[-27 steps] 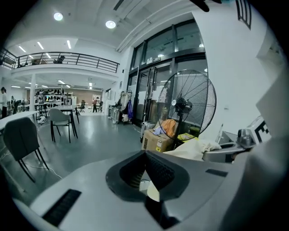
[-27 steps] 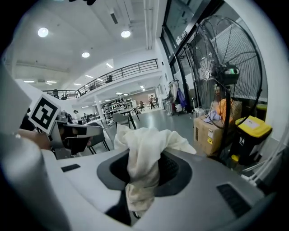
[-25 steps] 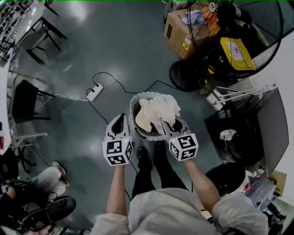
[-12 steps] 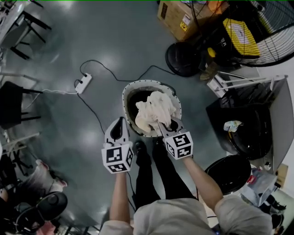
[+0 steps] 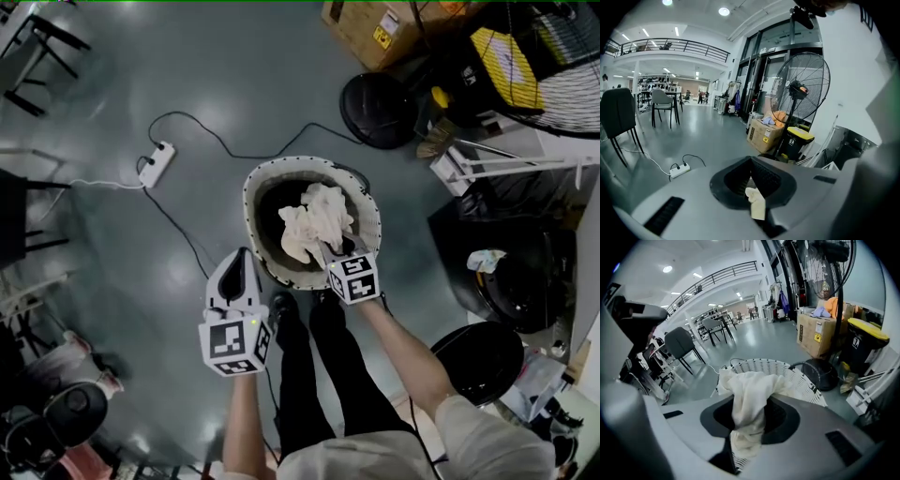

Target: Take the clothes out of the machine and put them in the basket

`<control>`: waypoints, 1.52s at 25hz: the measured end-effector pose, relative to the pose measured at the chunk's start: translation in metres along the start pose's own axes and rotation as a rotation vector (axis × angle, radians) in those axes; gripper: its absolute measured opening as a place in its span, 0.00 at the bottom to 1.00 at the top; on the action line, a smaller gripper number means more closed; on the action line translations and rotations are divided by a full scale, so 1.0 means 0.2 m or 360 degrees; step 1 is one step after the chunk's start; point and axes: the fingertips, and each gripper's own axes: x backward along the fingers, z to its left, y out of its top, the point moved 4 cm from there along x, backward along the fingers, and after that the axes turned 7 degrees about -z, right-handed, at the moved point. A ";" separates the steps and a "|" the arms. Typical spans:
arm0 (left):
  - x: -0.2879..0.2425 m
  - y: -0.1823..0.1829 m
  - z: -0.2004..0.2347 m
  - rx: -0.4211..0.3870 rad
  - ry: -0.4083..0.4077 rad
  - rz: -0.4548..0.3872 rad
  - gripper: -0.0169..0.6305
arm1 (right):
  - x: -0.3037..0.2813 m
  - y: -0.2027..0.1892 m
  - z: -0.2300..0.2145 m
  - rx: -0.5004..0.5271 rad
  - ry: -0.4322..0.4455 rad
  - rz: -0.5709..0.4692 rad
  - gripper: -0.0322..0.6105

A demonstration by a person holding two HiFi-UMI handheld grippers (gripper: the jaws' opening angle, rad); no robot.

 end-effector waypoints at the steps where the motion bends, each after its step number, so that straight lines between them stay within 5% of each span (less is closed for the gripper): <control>1: 0.00 -0.01 0.02 0.0004 0.0002 0.0000 0.05 | -0.06 -0.04 -0.01 -0.0003 -0.0009 0.0037 0.24; 10: -0.03 -0.15 0.09 0.0004 -0.0018 0.0045 0.05 | -0.48 -0.29 -0.10 -0.0099 -0.0077 0.0268 0.28; 11: -0.04 -0.16 0.09 0.0001 -0.0025 0.0050 0.05 | -0.50 -0.31 -0.11 -0.0097 -0.0072 0.0294 0.34; 13: -0.06 -0.16 0.08 -0.0011 -0.0041 0.0059 0.05 | -0.53 -0.32 -0.14 -0.0077 -0.0072 0.0302 0.62; 19: -0.10 -0.15 0.04 -0.0030 -0.0089 0.0076 0.05 | -0.45 -0.26 -0.13 -0.0008 -0.0060 0.0159 0.63; 21: -0.11 -0.14 0.01 -0.0043 -0.0117 0.0078 0.05 | -0.41 -0.24 -0.13 -0.0022 -0.0100 0.0109 0.56; 27: -0.13 -0.14 -0.06 -0.0105 -0.0199 0.0085 0.05 | -0.27 -0.11 -0.15 -0.0118 -0.0212 -0.0080 0.11; 38: -0.21 -0.18 -0.30 -0.0238 -0.0444 0.0132 0.05 | 0.16 0.02 -0.27 -0.0214 -0.0386 -0.0427 0.09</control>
